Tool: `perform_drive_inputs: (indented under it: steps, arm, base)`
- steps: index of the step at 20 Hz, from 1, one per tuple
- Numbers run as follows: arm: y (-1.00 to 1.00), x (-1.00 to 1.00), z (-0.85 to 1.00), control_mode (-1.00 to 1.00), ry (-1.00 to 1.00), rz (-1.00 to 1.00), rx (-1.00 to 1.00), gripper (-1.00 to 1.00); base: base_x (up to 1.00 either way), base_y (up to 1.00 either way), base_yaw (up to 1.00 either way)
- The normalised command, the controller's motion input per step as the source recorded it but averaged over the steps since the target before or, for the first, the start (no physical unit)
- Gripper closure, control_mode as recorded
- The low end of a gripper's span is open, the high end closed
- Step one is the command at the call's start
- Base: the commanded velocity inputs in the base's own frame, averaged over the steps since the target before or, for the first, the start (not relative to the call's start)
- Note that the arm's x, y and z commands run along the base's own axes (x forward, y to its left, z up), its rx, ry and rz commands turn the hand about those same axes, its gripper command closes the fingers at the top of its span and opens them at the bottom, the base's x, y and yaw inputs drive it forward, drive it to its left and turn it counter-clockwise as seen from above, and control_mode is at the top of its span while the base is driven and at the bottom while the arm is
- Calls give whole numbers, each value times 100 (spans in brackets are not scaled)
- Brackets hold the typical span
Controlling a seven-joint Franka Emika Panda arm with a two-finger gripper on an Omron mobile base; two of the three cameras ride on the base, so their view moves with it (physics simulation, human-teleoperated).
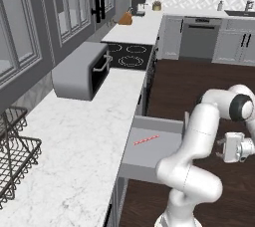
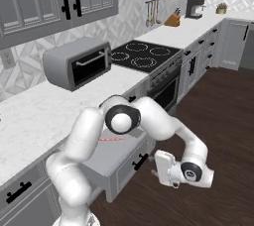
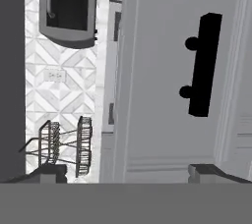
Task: Take a straw from the drawer in front and place it inside the glass cup on the dining counter.
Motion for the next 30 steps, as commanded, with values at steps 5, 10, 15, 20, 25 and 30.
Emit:
perform_drive_inputs:
  steps: [5, 10, 15, 20, 25, 30]
  arm:
    - [57, -25, 100, -100, -7, 3, -21, -100]
    - [69, 2, 100, -100, 1, 1, -23, -100]
    - [58, 20, 87, -100, 12, 1, -18, -100]
    - [44, 34, 13, -100, 23, 0, -9, -100]
    - [29, 45, -11, -100, 23, 0, -1, -100]
    - [3, 54, -28, -100, 22, -1, -1, -100]
  base:
    - [0, 0, 0]
    - [0, 0, 0]
    - [0, 0, 0]
    - [0, 0, 0]
    - [0, 0, 0]
    - [0, 0, 0]
